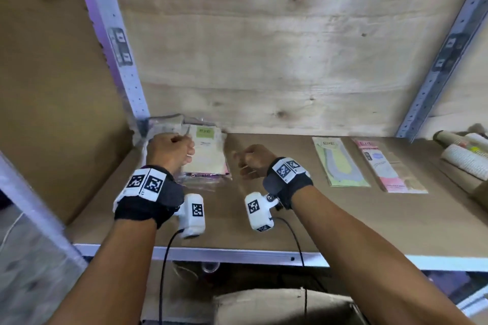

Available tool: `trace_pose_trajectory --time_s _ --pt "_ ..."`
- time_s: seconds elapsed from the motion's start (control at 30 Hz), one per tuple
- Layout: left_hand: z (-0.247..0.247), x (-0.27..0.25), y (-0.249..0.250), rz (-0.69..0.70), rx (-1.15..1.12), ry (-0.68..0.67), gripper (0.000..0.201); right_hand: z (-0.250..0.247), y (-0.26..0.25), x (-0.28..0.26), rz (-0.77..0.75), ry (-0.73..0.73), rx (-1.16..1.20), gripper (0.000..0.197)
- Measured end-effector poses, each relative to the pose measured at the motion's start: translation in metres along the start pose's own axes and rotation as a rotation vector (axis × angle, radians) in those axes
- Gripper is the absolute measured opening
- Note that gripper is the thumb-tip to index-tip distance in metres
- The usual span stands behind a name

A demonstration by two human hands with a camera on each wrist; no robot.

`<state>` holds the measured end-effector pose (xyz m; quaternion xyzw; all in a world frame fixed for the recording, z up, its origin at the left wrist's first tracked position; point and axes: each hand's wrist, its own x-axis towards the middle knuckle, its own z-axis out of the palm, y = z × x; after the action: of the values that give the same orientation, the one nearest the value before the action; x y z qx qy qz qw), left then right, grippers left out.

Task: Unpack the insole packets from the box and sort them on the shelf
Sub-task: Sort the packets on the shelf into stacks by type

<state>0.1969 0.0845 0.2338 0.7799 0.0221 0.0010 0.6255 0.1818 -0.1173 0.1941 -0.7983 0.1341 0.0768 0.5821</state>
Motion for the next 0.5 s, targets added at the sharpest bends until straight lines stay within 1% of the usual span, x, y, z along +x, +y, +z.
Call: trace_pose_trajectory --time_s 0.07,0.1,0.17,0.2,0.27,0.33,0.37,0.4,0.5 --pt "-0.007 0.006 -0.005 -0.028 -0.024 0.005 0.031 0.018 -0.01 0.017 0.012 0.016 -0.108 0.052" --pt "-0.01 0.008 -0.007 -0.038 -0.012 0.029 0.029 0.026 -0.013 0.023 0.0 0.017 -0.161 0.056" --pt "-0.016 0.011 -0.01 -0.043 0.003 0.054 0.026 0.037 -0.014 0.035 -0.036 0.012 -0.252 0.055" --pt "-0.017 0.013 -0.011 -0.046 0.005 0.056 0.024 0.041 -0.011 0.041 -0.039 0.013 -0.283 0.061" --pt "-0.017 0.014 -0.012 -0.045 0.03 0.064 0.021 0.044 -0.005 0.048 0.001 0.021 -0.267 0.08" --pt "-0.017 0.014 -0.012 -0.04 0.044 0.073 0.02 0.041 -0.001 0.05 0.022 0.023 -0.253 0.085" --pt "-0.016 0.014 -0.011 -0.035 0.048 0.076 0.02 0.038 0.001 0.049 0.023 0.022 -0.257 0.082" --pt "-0.015 0.013 -0.011 -0.03 0.053 0.077 0.02 0.033 0.001 0.046 0.017 0.019 -0.258 0.075" --pt "-0.01 0.014 -0.01 -0.051 0.064 0.031 0.021 0.018 0.009 0.037 0.028 0.006 -0.191 0.036"
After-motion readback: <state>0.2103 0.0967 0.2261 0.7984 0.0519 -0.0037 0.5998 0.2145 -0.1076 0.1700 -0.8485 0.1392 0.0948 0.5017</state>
